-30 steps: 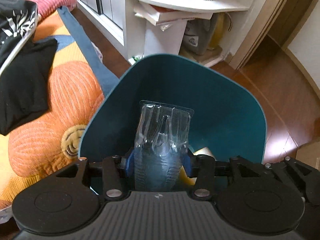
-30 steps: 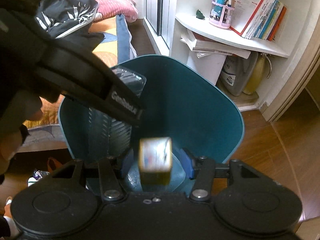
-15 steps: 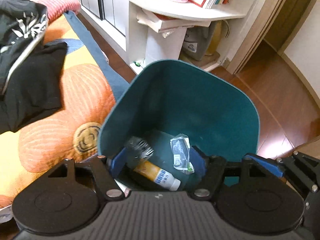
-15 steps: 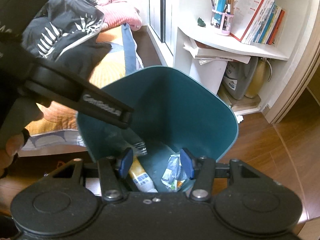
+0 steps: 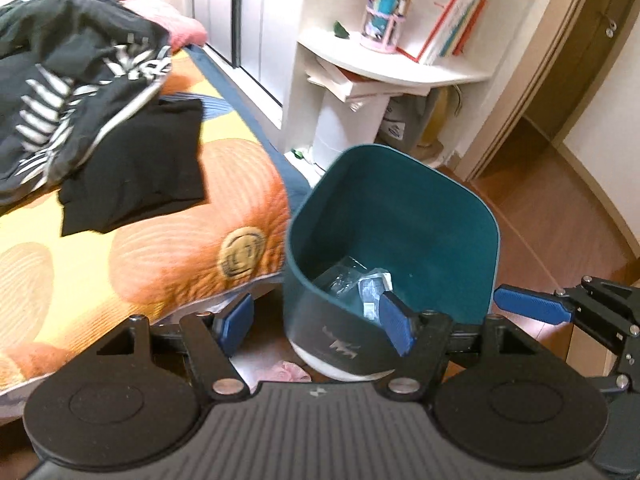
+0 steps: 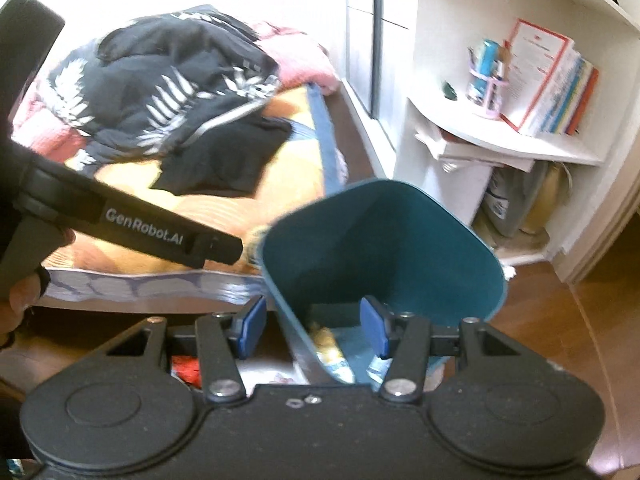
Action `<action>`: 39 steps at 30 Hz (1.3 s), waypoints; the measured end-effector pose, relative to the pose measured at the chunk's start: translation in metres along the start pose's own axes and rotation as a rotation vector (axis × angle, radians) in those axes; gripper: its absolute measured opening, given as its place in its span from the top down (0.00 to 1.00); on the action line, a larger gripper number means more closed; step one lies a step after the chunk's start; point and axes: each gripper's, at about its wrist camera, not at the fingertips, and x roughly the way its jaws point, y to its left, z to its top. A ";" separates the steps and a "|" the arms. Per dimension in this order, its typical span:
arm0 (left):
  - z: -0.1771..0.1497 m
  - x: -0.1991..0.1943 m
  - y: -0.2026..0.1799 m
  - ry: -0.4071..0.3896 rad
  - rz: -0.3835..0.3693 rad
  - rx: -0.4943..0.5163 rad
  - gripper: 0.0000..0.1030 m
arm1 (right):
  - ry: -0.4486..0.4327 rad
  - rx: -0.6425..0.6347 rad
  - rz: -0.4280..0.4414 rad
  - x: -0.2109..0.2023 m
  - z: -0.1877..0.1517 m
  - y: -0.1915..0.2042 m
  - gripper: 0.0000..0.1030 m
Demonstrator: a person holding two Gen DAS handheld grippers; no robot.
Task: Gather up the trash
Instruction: 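Lift both tools out of the bin and move them back to the pile, then close left tool on the grey crumpled paper while right tool grasps the white plastic scrap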
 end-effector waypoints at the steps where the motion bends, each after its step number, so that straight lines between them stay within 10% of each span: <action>1: -0.005 -0.008 0.006 -0.008 0.001 -0.007 0.30 | -0.006 -0.002 0.010 -0.003 0.001 0.007 0.49; 20: -0.118 -0.062 0.176 -0.023 0.111 -0.248 0.18 | 0.110 -0.100 0.270 0.045 -0.022 0.135 0.49; 39: -0.296 0.121 0.323 0.498 0.362 -0.627 0.18 | 0.519 -0.157 0.212 0.243 -0.130 0.179 0.49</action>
